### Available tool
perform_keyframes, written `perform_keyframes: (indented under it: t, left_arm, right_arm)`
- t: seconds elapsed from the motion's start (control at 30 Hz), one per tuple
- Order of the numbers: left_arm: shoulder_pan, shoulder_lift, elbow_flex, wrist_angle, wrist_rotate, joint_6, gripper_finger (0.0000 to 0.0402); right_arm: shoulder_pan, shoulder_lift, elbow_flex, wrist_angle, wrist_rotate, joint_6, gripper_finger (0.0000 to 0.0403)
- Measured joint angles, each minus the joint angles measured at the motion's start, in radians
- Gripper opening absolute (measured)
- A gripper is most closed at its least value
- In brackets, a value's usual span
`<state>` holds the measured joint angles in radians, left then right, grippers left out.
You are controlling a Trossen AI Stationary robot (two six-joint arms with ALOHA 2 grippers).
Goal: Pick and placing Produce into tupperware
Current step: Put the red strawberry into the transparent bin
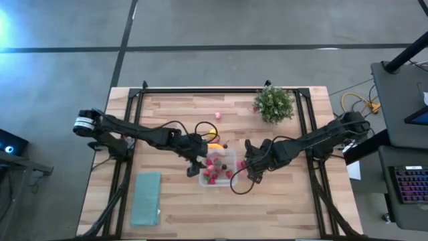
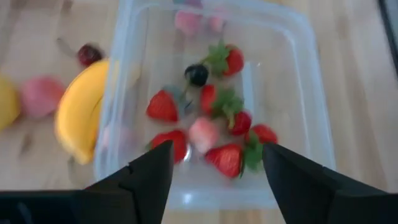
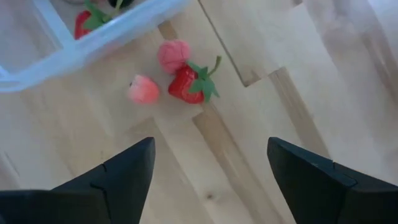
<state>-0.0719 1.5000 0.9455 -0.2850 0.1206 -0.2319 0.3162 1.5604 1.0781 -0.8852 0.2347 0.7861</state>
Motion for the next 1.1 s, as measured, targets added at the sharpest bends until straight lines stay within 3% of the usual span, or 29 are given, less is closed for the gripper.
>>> perform_keyframes:
  t: [0.23, 0.37, 0.57, 0.8, 0.97, 1.1]
  left_arm:
    - [0.000, -0.076, -0.003, -0.117, -0.060, -0.025, 0.0233]
    - [0.006, -0.091, -0.004, -0.134, -0.081, -0.033, 0.0233]
    - [0.022, -0.074, -0.017, -0.181, -0.138, -0.059, 0.0233]
    - [0.021, -0.063, -0.059, -0.225, -0.175, -0.050, 0.0233]
    - [0.022, -0.067, -0.087, -0.224, -0.185, -0.051, 0.0233]
    - [0.022, -0.067, -0.088, -0.223, -0.185, -0.050, 0.0233]
  right_arm:
    - [0.001, 0.000, -0.001, 0.013, 0.001, 0.063, 0.0292]
    - [-0.018, 0.000, -0.058, 0.078, -0.076, 0.071, 0.0292]
    - [-0.053, 0.001, -0.140, 0.201, -0.102, 0.159, 0.0312]
    - [-0.074, 0.001, -0.165, 0.220, -0.078, 0.091, 0.0343]
    - [-0.139, 0.001, -0.172, 0.254, -0.181, 0.207, 0.0349]
    - [-0.160, 0.001, -0.173, 0.326, -0.194, 0.263, 0.0343]
